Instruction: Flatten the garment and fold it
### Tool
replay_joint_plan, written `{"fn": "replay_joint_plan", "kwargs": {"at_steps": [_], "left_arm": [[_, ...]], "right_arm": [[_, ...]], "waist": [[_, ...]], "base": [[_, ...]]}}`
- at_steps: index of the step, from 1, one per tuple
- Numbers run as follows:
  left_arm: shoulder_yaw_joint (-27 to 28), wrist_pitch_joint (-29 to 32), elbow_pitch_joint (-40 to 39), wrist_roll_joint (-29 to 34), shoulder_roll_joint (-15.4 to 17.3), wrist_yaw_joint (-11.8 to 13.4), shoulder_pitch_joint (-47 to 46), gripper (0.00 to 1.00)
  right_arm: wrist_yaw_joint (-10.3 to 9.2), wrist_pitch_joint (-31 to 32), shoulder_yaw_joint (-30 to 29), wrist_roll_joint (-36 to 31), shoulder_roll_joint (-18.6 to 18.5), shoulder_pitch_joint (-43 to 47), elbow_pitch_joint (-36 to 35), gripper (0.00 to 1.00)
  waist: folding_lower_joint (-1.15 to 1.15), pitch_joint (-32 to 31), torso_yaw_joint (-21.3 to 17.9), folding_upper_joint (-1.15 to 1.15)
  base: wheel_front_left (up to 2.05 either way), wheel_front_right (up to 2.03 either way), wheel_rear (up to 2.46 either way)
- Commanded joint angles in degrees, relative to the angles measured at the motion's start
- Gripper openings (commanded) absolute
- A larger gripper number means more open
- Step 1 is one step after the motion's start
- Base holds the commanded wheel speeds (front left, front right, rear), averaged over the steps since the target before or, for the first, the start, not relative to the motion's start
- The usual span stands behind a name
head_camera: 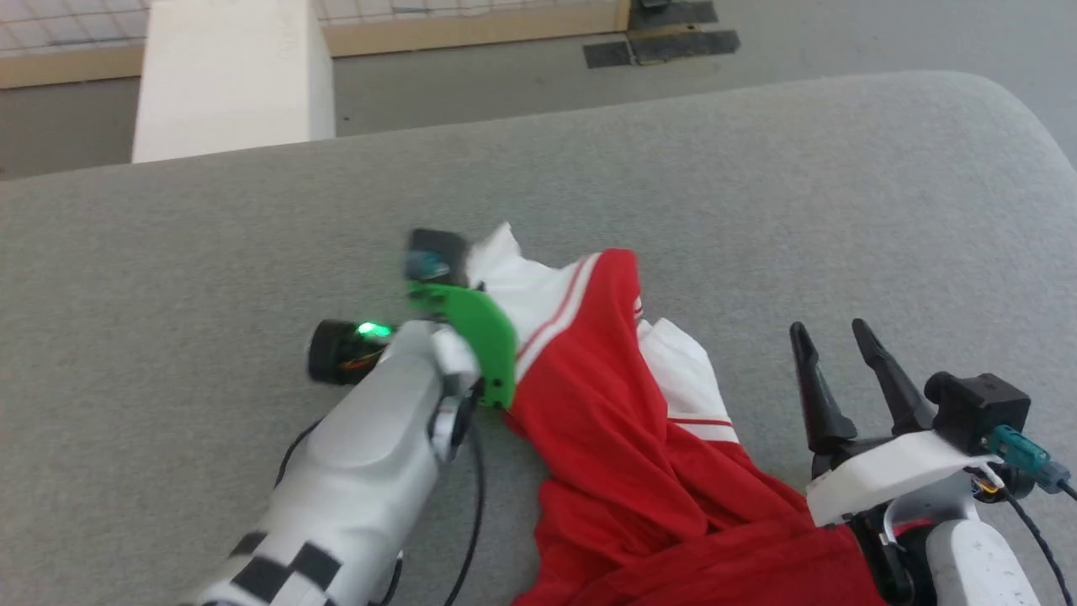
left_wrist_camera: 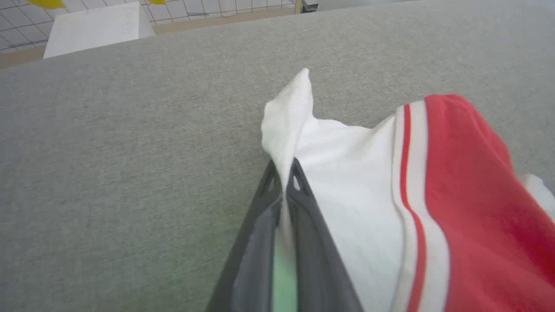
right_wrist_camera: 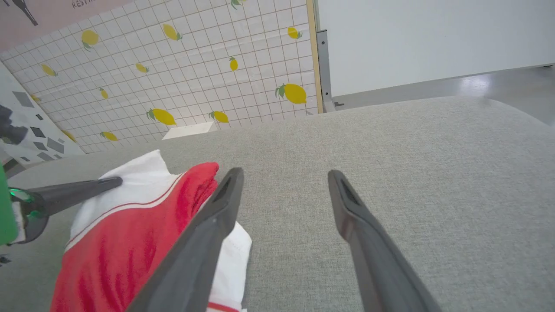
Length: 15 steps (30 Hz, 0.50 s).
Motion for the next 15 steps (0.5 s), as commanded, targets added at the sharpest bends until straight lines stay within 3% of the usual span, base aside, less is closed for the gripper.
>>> {"fn": "replay_joint_plan", "kwargs": {"at_steps": [1,7,8,15], "left_arm": [[1.72,-3.5,-0.86,-1.23,1.2,0.73,2.3,0.0],[8.0,-12.29,-7.05,-5.22,6.62,3.42,11.83,0.0],[10.34,-12.84,-12.03,-7.16,9.71,5.78,18.54,0.0],[11.22,-7.66,-25.07,-9.79,15.54,11.55,34.42,0.0]], "right_arm": [[-0.09,-0.05,-0.37,-0.06,0.01,0.05,-0.25,1.0],[-0.09,0.94,-2.33,-0.91,0.01,1.54,-1.56,1.0],[-0.09,1.82,-3.07,-1.25,0.01,2.34,-1.95,1.0],[-0.09,4.47,-4.37,-1.59,0.01,3.86,-2.58,1.0]], "waist": [[0.0,-1.76,2.21,0.0],[0.0,-3.66,7.09,0.0],[0.0,-4.47,9.62,0.0],[0.0,-5.74,13.54,0.0]], "base": [[0.0,0.0,0.0],[0.0,0.0,0.0],[0.0,0.0,0.0],[0.0,0.0,0.0]]}}
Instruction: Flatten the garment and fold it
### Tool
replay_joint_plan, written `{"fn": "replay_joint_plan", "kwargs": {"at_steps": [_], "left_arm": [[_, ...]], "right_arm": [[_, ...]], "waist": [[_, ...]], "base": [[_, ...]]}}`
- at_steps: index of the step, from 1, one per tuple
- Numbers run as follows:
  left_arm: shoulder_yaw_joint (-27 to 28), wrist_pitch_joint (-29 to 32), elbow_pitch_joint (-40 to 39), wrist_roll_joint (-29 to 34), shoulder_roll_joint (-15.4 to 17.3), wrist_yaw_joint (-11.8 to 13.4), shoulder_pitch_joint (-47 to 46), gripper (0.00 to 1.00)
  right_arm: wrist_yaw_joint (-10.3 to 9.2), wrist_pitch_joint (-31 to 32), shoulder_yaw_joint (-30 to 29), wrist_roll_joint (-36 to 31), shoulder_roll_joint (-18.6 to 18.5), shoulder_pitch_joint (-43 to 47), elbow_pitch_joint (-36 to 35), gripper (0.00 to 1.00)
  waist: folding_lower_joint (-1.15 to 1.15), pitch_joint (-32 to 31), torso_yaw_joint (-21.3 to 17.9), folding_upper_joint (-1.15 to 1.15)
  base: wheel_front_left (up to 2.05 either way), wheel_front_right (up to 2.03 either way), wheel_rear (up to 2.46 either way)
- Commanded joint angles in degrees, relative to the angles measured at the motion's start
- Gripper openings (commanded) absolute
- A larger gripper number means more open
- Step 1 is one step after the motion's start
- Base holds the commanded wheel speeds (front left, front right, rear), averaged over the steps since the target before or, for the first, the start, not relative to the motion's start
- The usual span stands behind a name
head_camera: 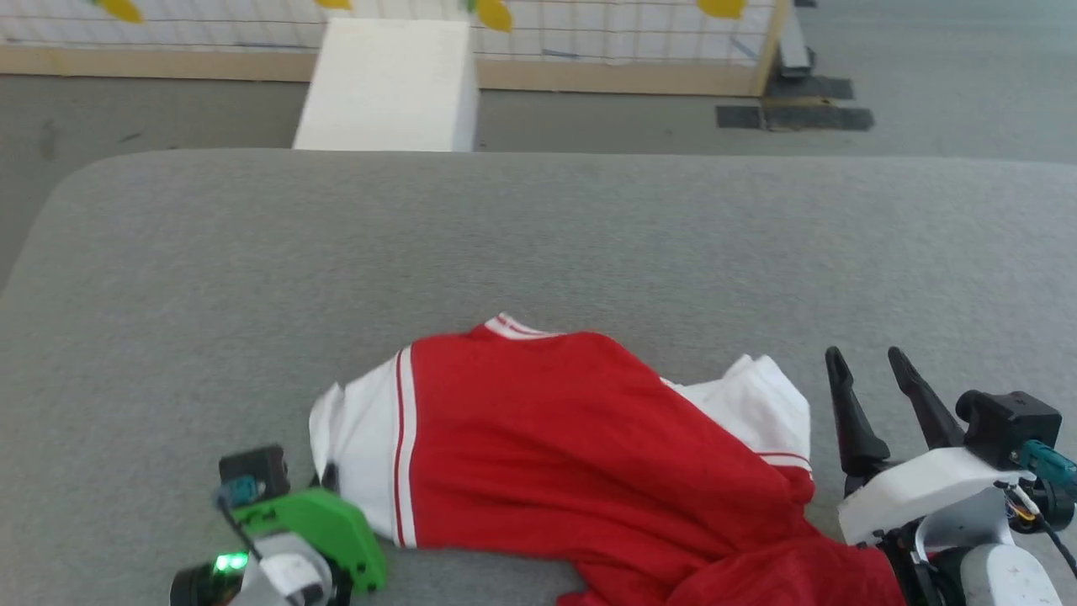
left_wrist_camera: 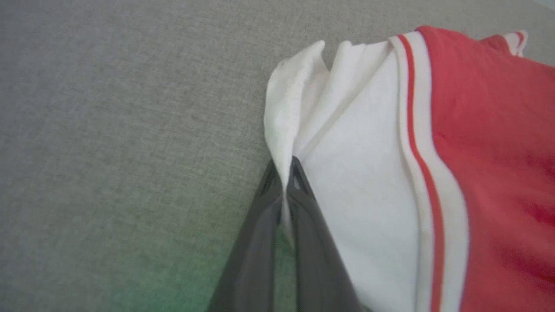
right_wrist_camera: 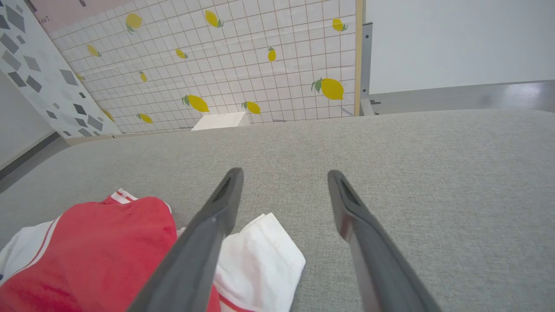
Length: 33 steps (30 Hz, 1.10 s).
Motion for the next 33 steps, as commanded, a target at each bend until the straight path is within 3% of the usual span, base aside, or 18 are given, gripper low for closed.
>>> {"fn": "replay_joint_plan", "kwargs": {"at_steps": [1,6,7,8,9,11,18,22,28,33], "left_arm": [[-0.48,2.27,-1.56,-0.82,1.34,1.5,3.92,0.0],[-3.4,10.81,-9.4,-1.78,4.16,5.17,11.14,0.0],[-3.92,12.71,-11.11,-2.06,4.75,5.95,12.18,0.07],[-4.19,13.74,-12.62,-2.23,5.2,6.32,12.76,0.59],[-3.93,14.0,-14.53,-2.36,5.62,6.9,13.28,1.0],[-2.12,10.85,-20.03,-0.83,7.59,8.18,13.54,1.0],[-0.28,9.14,-25.31,2.18,13.21,7.93,11.5,1.0],[-1.29,11.38,-24.57,3.12,16.74,4.01,8.15,1.0],[-3.33,15.28,-20.04,2.29,18.25,-2.36,3.41,1.0],[-4.86,19.51,-16.22,1.38,18.05,-3.65,1.71,1.0]], "right_arm": [[-0.09,0.6,-0.29,-0.5,0.0,1.02,-0.25,1.0],[-0.09,2.64,-1.25,-0.61,0.0,1.94,-0.32,1.0],[-0.09,2.99,-1.39,-0.63,0.0,2.11,-0.38,1.0],[-0.09,3.22,-1.47,-0.67,0.0,2.24,-0.45,1.0],[-0.09,3.47,-1.56,-0.72,0.0,2.37,-0.55,1.0],[-0.09,3.97,-1.63,-0.73,0.0,2.59,-1.07,1.0],[-0.09,4.35,-1.22,-0.69,0.0,2.19,-2.19,1.0],[-0.09,4.37,-0.79,-0.73,0.0,1.69,-2.54,1.0],[-0.09,4.35,-0.38,-0.74,0.0,0.67,-2.74,1.0],[-0.09,4.15,-0.22,-0.63,0.0,0.28,-2.63,1.0]], "waist": [[0.0,-1.8,2.9,0.0],[0.0,-2.69,4.57,0.0],[0.0,-2.81,4.85,0.0],[0.0,-2.89,5.05,0.0],[0.0,-2.96,5.31,0.0],[0.0,-2.89,5.81,0.0],[0.0,-1.68,5.58,0.0],[0.0,-0.28,4.87,0.0],[0.0,1.42,2.89,0.0],[0.0,2.59,1.29,0.0]], "base": [[0.0,0.0,0.0],[0.0,0.0,0.0],[0.0,0.0,0.0],[0.0,0.0,0.0],[0.0,0.0,0.0],[0.0,0.0,0.0],[0.0,0.0,0.0],[0.0,0.0,0.0],[0.0,0.0,0.0],[0.0,0.0,0.0]]}}
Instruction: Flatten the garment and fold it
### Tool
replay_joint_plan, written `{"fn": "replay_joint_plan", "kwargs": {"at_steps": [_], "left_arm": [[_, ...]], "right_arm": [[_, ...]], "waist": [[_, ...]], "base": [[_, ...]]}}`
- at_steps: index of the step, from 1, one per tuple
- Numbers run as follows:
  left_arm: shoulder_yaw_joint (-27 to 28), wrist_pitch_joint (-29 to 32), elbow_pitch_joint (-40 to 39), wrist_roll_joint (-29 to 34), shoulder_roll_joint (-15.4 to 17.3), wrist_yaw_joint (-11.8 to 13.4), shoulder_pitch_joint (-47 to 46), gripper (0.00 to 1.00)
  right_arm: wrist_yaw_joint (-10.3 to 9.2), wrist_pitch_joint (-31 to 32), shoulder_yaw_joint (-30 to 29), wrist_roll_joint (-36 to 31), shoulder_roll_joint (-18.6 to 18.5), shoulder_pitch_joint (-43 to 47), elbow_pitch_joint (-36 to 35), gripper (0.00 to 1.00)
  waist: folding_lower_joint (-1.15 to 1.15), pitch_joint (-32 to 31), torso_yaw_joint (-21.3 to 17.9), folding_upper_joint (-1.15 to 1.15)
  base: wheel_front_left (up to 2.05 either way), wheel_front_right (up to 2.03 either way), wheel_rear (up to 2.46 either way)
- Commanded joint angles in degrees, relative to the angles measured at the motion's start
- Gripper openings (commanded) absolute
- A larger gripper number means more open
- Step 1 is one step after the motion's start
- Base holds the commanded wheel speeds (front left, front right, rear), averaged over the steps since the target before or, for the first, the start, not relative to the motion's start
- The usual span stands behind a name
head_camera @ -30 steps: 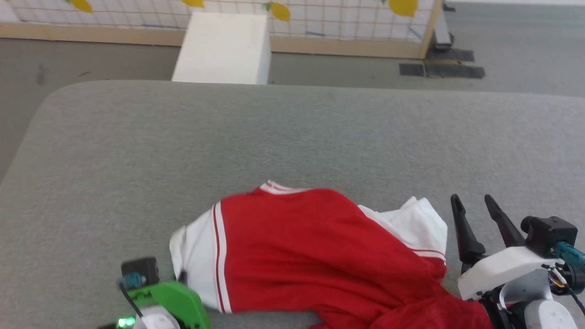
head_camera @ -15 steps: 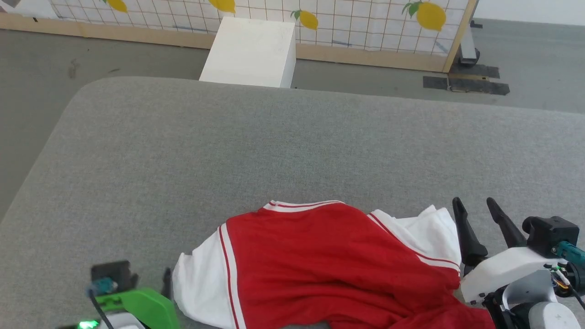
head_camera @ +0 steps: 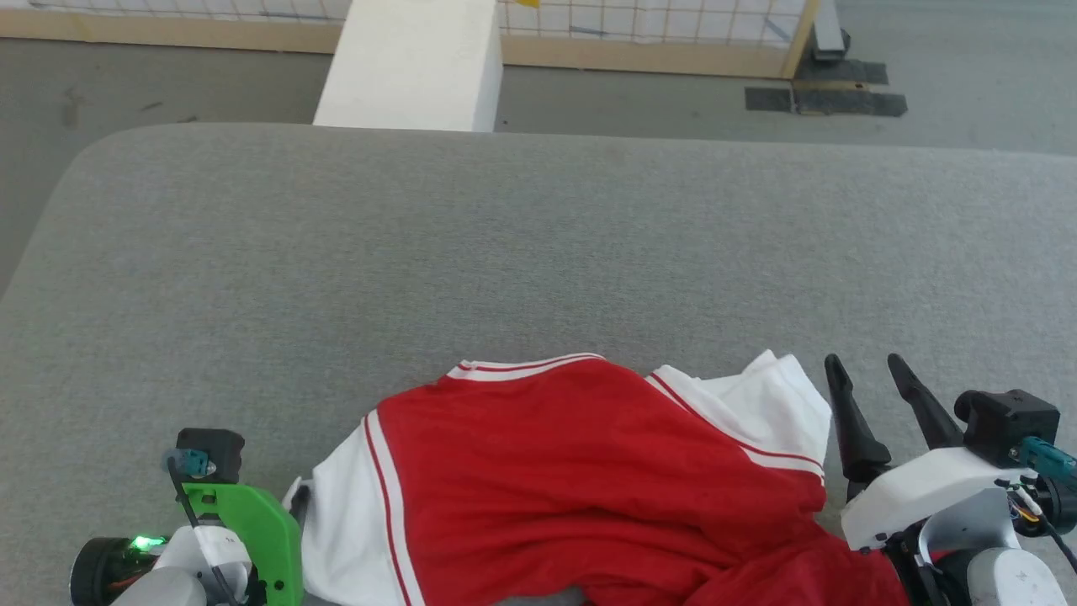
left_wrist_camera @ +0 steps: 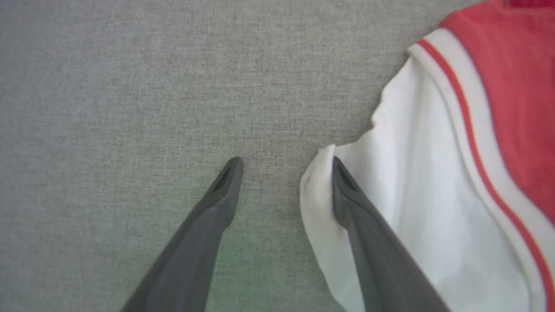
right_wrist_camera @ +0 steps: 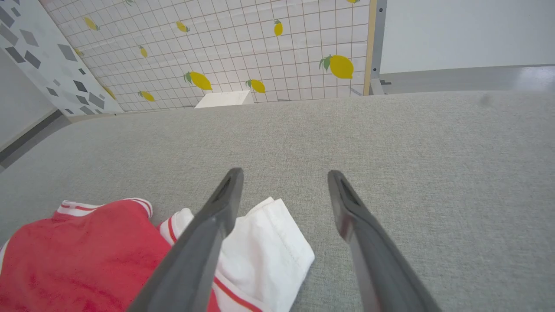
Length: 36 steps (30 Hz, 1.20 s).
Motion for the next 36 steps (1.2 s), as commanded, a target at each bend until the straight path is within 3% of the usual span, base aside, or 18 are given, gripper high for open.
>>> {"fn": "replay_joint_plan", "kwargs": {"at_steps": [1,6,7,8,9,16,20,34,35,36], "left_arm": [[-0.35,1.07,1.21,-0.2,0.21,0.31,-0.94,1.0],[-1.87,5.3,4.85,-1.1,-0.59,0.53,-1.31,1.0],[-2.65,7.17,5.39,-1.59,-0.78,0.2,-1.12,0.48],[-2.93,8.09,5.53,-2.03,-0.98,0.08,-0.96,0.29],[-3.19,9.1,5.52,-2.67,-1.23,-0.16,-0.7,0.0],[-3.54,9.43,4.23,-3.65,-1.8,-0.1,0.71,0.0],[-3.26,7.96,3.21,-3.44,-2.13,0.44,1.13,0.0],[-3.75,5.59,2.57,-3.25,-4.07,-1.18,-0.39,0.0],[-3.84,5.5,2.74,-3.29,-4.19,-1.35,-0.39,0.0],[-3.92,5.46,2.87,-3.32,-4.24,-1.48,-0.38,0.0]], "right_arm": [[-0.09,-0.18,0.18,-0.08,0.0,-1.0,-0.14,1.0],[-0.09,-0.13,0.28,-0.44,0.0,-1.15,0.2,1.0],[-0.09,0.23,0.8,-1.05,0.0,-1.18,0.22,1.0],[-0.09,0.41,1.19,-1.53,0.0,-1.2,0.16,1.0],[-0.09,0.62,1.63,-2.44,0.0,-1.23,0.09,1.0],[-0.09,3.39,4.49,-9.39,-0.08,-2.84,1.81,1.0],[-0.09,8.31,5.34,-10.72,-2.14,-6.07,5.2,1.0],[-0.09,31.81,9.32,-2.33,-6.71,-18.71,23.9,1.0],[-0.09,34.13,9.94,-1.31,-6.67,-18.95,24.96,0.89],[-0.09,35.68,10.56,-0.68,-6.77,-19.15,25.46,0.49]], "waist": [[0.0,1.05,-1.18,0.0],[0.0,1.67,-1.96,0.0],[0.0,1.73,-2.07,0.0],[0.0,1.74,-2.12,0.0],[0.0,1.73,-2.13,0.0],[0.0,0.99,-0.71,0.0],[0.0,0.75,0.81,0.0],[0.0,1.68,5.65,0.0],[0.0,1.59,5.8,0.0],[0.0,1.51,5.87,0.0]], "base": [[0.0,0.0,0.0],[0.0,0.0,0.0],[0.0,0.0,0.0],[0.0,0.0,0.0],[0.0,0.0,0.0],[0.0,0.0,0.0],[0.0,0.0,0.0],[0.0,0.0,0.0],[0.0,0.0,0.0],[0.0,0.0,0.0]]}}
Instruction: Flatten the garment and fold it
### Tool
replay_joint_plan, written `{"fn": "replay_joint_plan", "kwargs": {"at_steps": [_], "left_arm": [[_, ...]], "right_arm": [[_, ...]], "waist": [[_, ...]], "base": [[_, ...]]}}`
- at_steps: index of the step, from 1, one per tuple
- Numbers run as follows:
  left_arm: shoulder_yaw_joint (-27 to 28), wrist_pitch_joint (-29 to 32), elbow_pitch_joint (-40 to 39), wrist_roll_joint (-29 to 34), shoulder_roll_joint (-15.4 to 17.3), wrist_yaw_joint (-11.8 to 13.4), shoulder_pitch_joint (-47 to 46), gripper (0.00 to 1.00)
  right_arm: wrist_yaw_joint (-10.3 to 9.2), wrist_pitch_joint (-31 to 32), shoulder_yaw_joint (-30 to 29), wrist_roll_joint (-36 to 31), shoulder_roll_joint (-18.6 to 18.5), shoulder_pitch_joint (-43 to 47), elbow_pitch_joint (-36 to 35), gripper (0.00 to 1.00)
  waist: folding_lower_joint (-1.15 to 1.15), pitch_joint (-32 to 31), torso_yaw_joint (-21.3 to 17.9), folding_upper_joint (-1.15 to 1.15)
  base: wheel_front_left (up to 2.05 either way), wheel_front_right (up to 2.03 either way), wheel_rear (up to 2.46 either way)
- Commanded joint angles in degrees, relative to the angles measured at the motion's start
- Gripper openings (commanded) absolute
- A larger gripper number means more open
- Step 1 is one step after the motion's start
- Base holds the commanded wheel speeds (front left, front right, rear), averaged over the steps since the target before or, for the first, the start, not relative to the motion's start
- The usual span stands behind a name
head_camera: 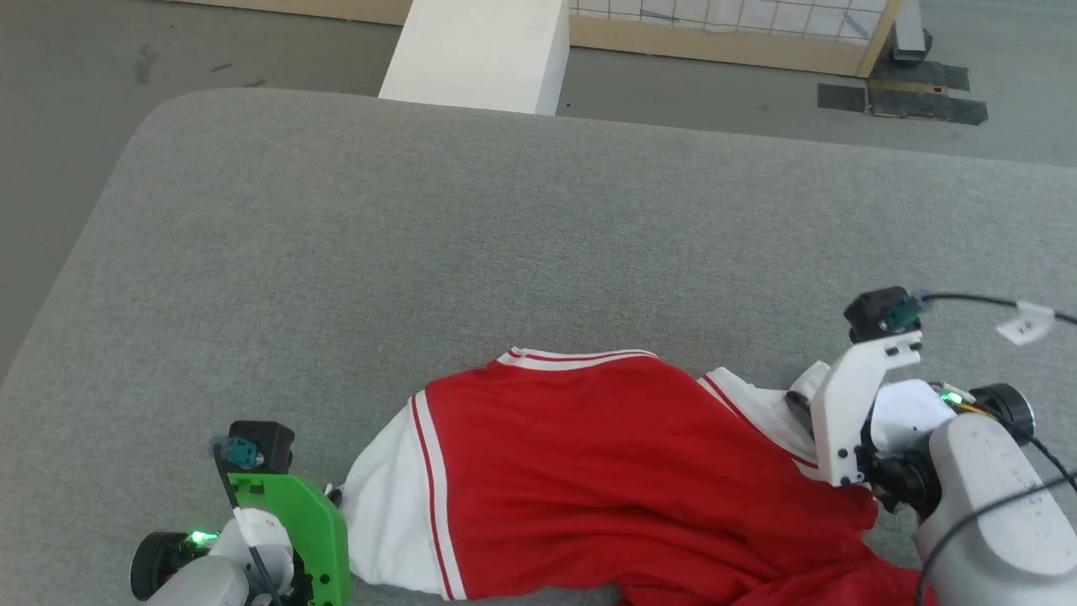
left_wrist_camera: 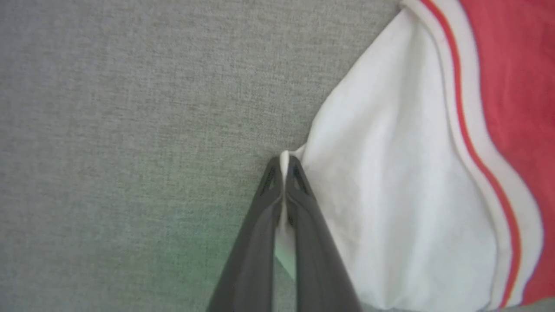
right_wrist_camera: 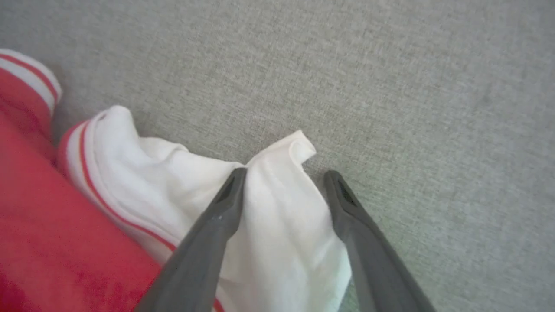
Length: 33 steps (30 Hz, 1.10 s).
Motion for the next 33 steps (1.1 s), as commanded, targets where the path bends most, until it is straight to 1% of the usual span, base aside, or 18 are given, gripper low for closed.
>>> {"fn": "replay_joint_plan", "kwargs": {"at_steps": [1,2,4,7,11,17,21,24,29,33], "left_arm": [[-1.24,0.68,1.58,-0.2,-0.6,-0.37,1.49,0.0],[-1.28,0.58,1.75,-0.23,-0.65,-0.45,1.53,0.0],[-1.41,0.24,2.07,-0.18,-0.69,-0.73,1.6,0.0],[-1.32,-0.91,2.31,0.15,-0.4,-1.22,1.58,0.0],[-0.09,-3.66,1.46,0.98,0.51,-1.61,0.35,0.0],[2.41,-6.43,-3.59,3.91,3.82,-1.65,-5.06,0.0],[3.86,-6.3,-6.84,6.83,6.28,-1.6,-11.45,0.0],[5.42,-6.5,-7.89,8.91,7.07,-1.46,-17.86,0.0],[7.88,-7.19,-6.49,11.98,7.59,-1.44,-28.84,0.0],[8.96,-7.76,-3.92,16.02,8.06,-0.83,-38.54,0.0]], "right_arm": [[-0.06,2.73,1.72,0.98,0.17,0.92,1.86,0.25],[-0.06,4.05,2.44,1.63,-0.2,0.81,1.93,0.0],[-0.06,5.27,3.19,2.88,-0.73,0.72,1.41,0.0],[-0.06,4.06,2.62,3.89,-1.32,0.44,-0.23,0.0],[-0.06,-0.32,1.14,4.41,-2.51,-0.28,-3.85,0.0],[-0.06,-6.59,-1.95,3.2,-5.48,-3.79,-8.43,0.0],[-0.06,-8.46,-2.61,2.08,-8.14,-8.64,-10.47,0.0],[-0.06,-9.91,-2.56,1.45,-10.05,-14.1,-11.5,0.0],[-0.06,-11.44,-1.19,0.79,-12.26,-24.36,-11.48,0.0],[-0.06,-13.49,-0.96,-0.11,-13.52,-33.94,-9.95,0.0]], "waist": [[0.0,-0.13,0.21,0.0],[0.0,-0.24,0.22,0.0],[0.0,-0.6,0.06,0.0],[0.0,-1.35,-0.43,0.0],[0.0,-2.24,-1.07,0.0],[0.0,-2.31,-2.51,0.0],[0.0,0.02,-3.6,0.0],[0.0,2.8,-4.71,0.0],[0.0,7.77,-6.8,0.0],[0.0,11.85,-8.41,0.0]], "base": [[0.0,0.0,0.0],[0.0,0.0,0.0],[0.0,0.0,0.0],[0.0,0.0,0.0],[0.0,0.0,0.0],[0.0,0.0,0.0],[0.0,0.0,0.0],[0.0,0.0,0.0],[0.0,0.0,0.0],[0.0,0.0,0.0]]}}
